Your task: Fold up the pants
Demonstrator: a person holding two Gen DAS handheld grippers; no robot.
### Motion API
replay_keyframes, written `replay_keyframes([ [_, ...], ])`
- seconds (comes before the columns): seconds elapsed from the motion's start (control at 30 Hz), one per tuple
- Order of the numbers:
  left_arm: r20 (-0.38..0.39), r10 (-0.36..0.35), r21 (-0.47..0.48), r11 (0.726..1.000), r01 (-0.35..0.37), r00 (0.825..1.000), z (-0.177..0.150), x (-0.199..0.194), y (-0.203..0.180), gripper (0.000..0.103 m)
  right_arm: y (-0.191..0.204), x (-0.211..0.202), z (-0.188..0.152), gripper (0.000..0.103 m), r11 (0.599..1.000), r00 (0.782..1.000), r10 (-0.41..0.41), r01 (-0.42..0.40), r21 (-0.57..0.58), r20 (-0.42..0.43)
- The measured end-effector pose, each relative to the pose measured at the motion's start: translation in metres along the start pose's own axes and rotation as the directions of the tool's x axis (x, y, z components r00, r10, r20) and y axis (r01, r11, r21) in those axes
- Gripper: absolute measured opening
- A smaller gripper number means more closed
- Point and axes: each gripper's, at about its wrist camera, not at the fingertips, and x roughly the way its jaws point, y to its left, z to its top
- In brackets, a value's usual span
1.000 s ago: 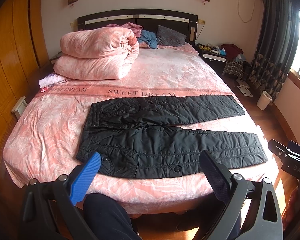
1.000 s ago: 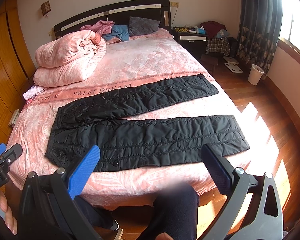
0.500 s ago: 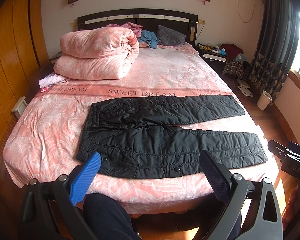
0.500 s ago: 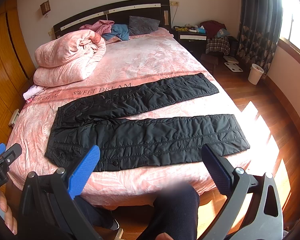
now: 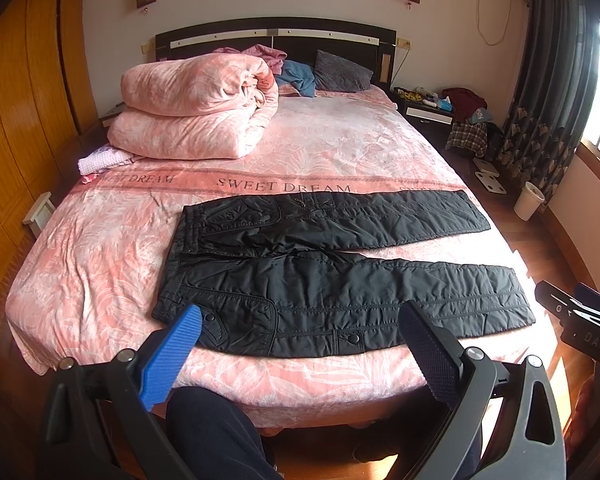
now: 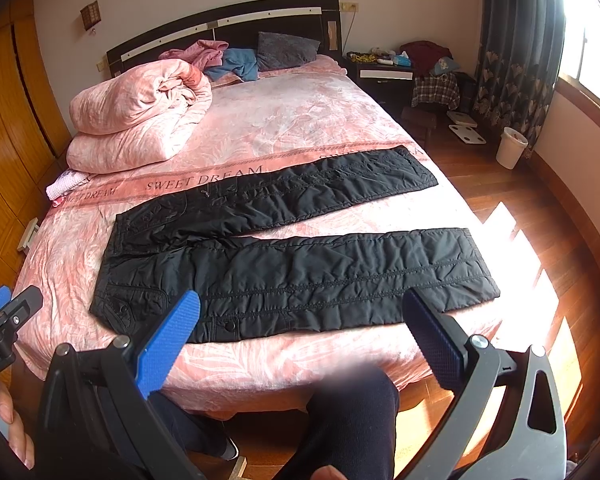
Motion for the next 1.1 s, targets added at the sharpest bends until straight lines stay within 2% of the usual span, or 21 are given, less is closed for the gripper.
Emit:
replay_keyframes([
  [0.37, -0.002, -0.002, 0.001, 1.000, 0.002, 1.000, -0.001, 0.001, 0.000, 0.099, 0.001, 0.001, -0.001, 0.101, 1.000, 1.000, -0.001, 0.001, 0.001, -0.004],
  [0.77, -0.046, -0.007, -0.026, 1.000, 0.005, 0.999, -0.002, 0.021, 0.009, 0.099, -0.004, 0.013, -0.002, 0.101, 1.000, 1.000, -0.006, 0.006, 0.015, -0.023],
  [0.8, -0.048, -0.013, -0.025, 1.000, 0.012, 0.999, -0.002, 0.023, 0.011, 0.099, -0.007, 0.016, -0.002, 0.101, 1.000, 1.000, 0.003, -0.003, 0.019, -0.021],
  [0.83, -0.053, -0.051, -0.027, 0.998, 0.050, 0.997, -0.003, 0.028, 0.014, 0.099, -0.011, 0.019, -0.002, 0.101, 0.999, 1.000, 0.029, -0.029, 0.025, -0.008],
  [0.87, -0.052, -0.140, -0.024, 0.990, 0.139, 0.989, -0.006, 0.034, 0.020, 0.099, -0.017, 0.022, -0.002, 0.101, 0.994, 0.994, 0.107, -0.108, 0.034, 0.021],
  [0.9, -0.063, -0.254, -0.036, 0.967, 0.252, 0.965, -0.010, 0.042, 0.027, 0.099, -0.025, 0.029, -0.003, 0.101, 0.976, 0.976, 0.213, -0.215, 0.039, 0.036],
  [0.93, -0.084, -0.370, -0.069, 0.929, 0.365, 0.925, -0.015, 0.056, 0.038, 0.099, -0.031, 0.043, -0.003, 0.101, 0.964, 0.965, 0.262, -0.262, 0.045, 0.006],
  [0.97, -0.127, -0.428, -0.130, 0.901, 0.413, 0.895, -0.020, 0.075, 0.052, 0.100, -0.036, 0.060, -0.004, 0.101, 0.969, 0.968, 0.246, -0.243, 0.053, -0.051],
  [1.0, -0.179, -0.445, -0.188, 0.891, 0.414, 0.877, -0.026, 0.096, 0.067, 0.099, -0.042, 0.076, -0.006, 0.101, 0.975, 0.973, 0.216, -0.212, 0.061, -0.086],
  [1.03, -0.211, -0.447, -0.229, 0.887, 0.400, 0.870, -0.032, 0.116, 0.085, 0.099, -0.049, 0.088, -0.010, 0.101, 0.979, 0.975, 0.199, -0.194, 0.063, -0.097],
  [1.1, -0.221, -0.398, -0.314, 0.893, 0.322, 0.890, -0.043, 0.148, 0.131, 0.099, -0.062, 0.107, -0.016, 0.101, 0.981, 0.974, 0.187, -0.178, 0.080, -0.126],
])
